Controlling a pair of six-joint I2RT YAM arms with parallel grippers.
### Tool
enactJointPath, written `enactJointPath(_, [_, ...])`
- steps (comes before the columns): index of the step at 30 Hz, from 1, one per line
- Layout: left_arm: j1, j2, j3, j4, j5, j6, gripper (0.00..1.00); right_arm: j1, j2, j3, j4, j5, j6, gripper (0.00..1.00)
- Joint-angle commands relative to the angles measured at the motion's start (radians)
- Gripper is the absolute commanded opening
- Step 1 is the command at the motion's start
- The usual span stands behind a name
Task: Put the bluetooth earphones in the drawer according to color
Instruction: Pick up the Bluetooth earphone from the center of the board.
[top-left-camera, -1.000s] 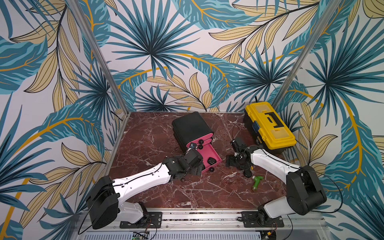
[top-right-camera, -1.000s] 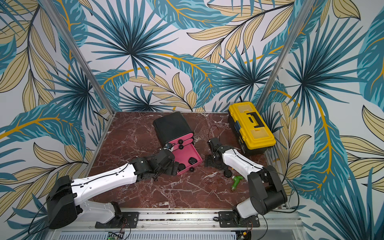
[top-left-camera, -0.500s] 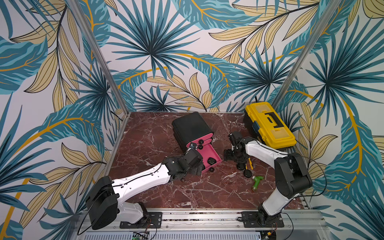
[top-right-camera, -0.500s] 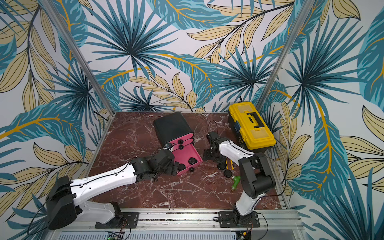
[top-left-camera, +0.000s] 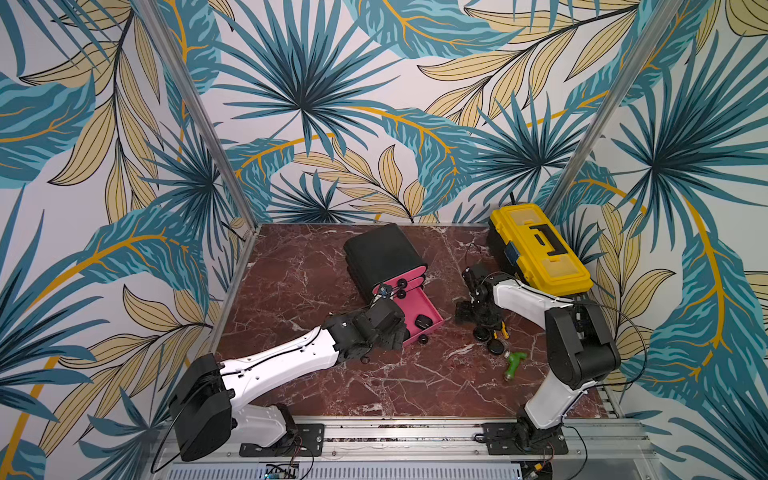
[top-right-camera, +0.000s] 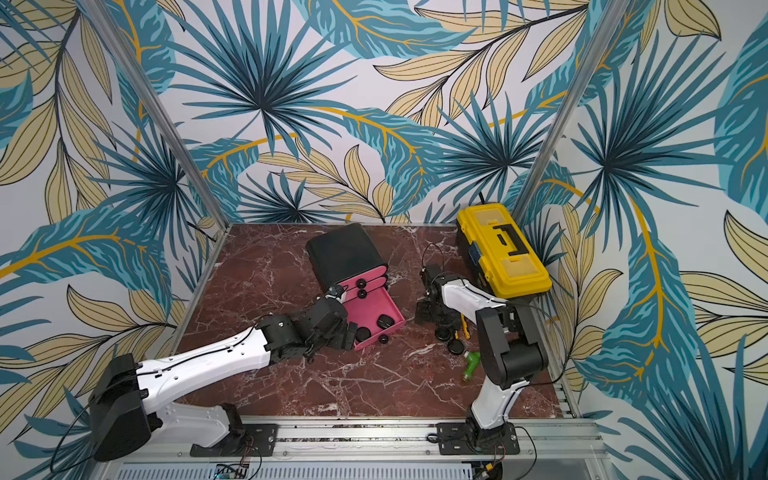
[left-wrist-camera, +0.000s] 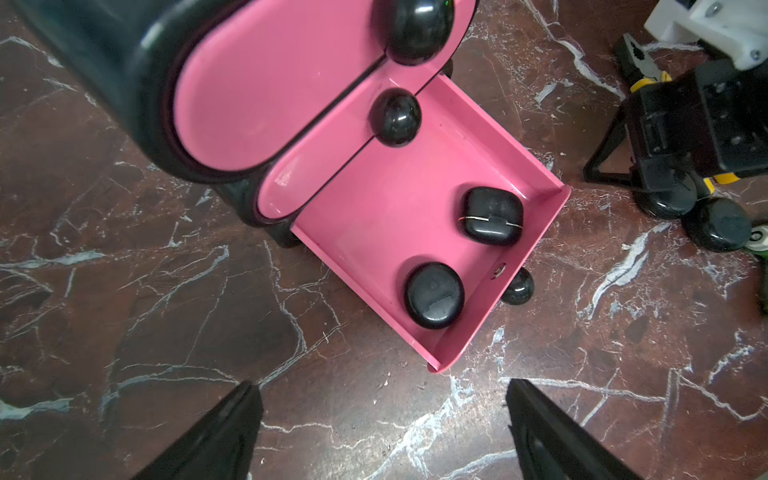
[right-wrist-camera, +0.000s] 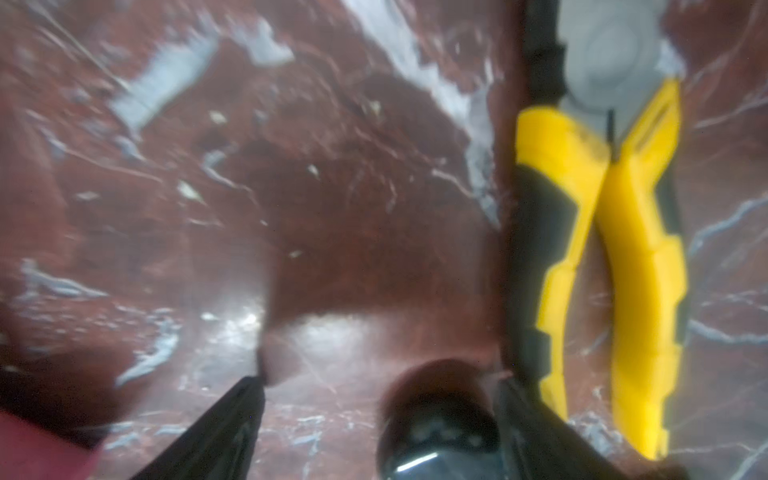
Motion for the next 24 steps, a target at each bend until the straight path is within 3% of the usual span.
enactJointPath(1, [0.005,-0.02,-0.034,0.006,0.0,0.009,0.97,-0.002,-0.018,-0.046,-0.039,-0.011,0.004,0.91])
enactJointPath(8, [0.005,-0.022,-0.044,0.014,0.001,0.007,0.97,-0.001,-0.045,-0.109,-0.038,-0.065,0.0,0.77])
enactJointPath(18, [0.005,-0.017,-0.048,0.02,-0.002,0.01,0.97,0.032,-0.071,-0.144,-0.061,-0.049,0.007,0.76])
enactJointPath(24, [0.004,-0.015,-0.049,0.022,-0.002,0.009,0.97,0.044,-0.086,-0.146,-0.061,-0.049,0.006,0.64])
